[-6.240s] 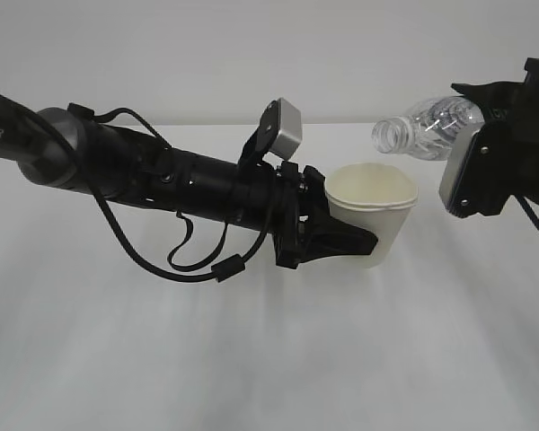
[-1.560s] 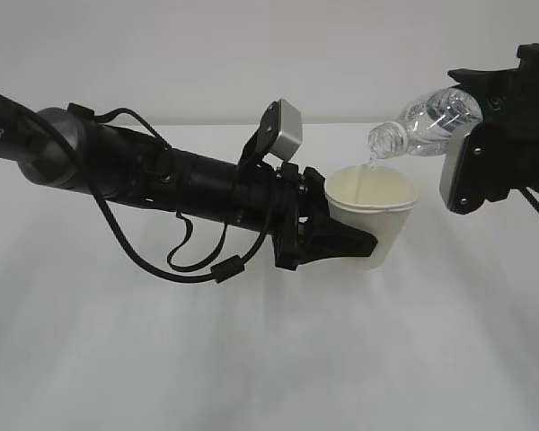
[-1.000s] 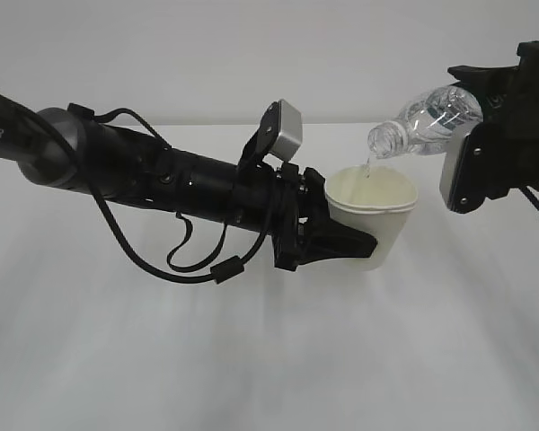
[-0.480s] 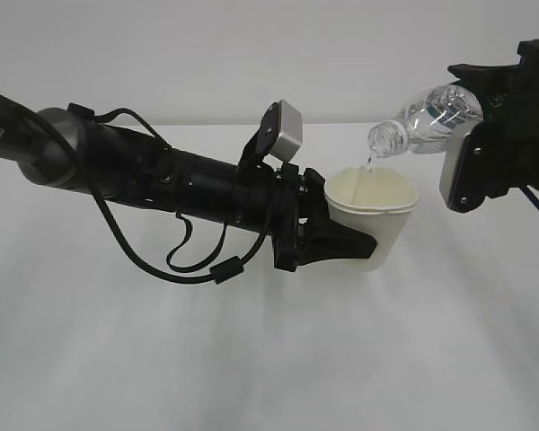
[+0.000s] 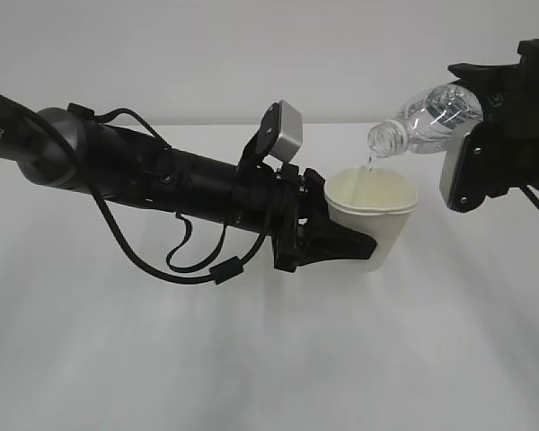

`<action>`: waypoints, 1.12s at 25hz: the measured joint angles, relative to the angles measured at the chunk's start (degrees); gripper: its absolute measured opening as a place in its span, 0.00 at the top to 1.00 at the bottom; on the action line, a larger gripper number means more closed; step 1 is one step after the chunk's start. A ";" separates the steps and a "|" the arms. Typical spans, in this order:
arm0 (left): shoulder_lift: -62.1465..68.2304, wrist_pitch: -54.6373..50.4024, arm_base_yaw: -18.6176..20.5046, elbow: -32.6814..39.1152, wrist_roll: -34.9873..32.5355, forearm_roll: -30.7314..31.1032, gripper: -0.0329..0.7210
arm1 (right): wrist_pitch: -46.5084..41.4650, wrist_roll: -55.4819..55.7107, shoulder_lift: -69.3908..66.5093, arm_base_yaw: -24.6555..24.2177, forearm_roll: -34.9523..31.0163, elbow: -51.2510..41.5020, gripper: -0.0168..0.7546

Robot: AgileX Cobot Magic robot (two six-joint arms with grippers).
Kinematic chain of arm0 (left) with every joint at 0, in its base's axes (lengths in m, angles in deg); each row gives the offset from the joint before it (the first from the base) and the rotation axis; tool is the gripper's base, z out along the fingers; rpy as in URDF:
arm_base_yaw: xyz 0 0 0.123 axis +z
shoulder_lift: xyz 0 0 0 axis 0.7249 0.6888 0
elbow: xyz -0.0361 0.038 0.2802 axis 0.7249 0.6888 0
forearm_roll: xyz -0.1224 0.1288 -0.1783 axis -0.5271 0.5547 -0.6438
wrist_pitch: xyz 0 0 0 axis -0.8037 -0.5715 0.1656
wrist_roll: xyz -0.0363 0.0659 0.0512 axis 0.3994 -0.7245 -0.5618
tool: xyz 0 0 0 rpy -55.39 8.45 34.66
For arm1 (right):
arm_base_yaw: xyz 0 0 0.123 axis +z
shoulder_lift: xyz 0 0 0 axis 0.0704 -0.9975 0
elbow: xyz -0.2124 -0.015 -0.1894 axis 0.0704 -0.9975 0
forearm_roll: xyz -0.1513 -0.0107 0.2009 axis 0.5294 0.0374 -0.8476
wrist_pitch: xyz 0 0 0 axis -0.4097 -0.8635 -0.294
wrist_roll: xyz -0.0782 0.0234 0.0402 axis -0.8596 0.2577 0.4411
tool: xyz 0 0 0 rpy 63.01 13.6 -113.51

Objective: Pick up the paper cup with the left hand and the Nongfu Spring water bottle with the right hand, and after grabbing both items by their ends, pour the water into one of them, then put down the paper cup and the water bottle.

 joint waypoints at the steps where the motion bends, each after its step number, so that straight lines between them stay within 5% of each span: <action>1: 0.00 0.00 0.00 0.00 0.00 0.00 0.38 | 0.00 0.00 0.00 0.00 0.00 0.00 0.36; 28: 0.00 0.09 0.00 0.00 0.00 0.81 0.38 | 0.12 -1.19 0.00 0.00 0.00 0.00 0.36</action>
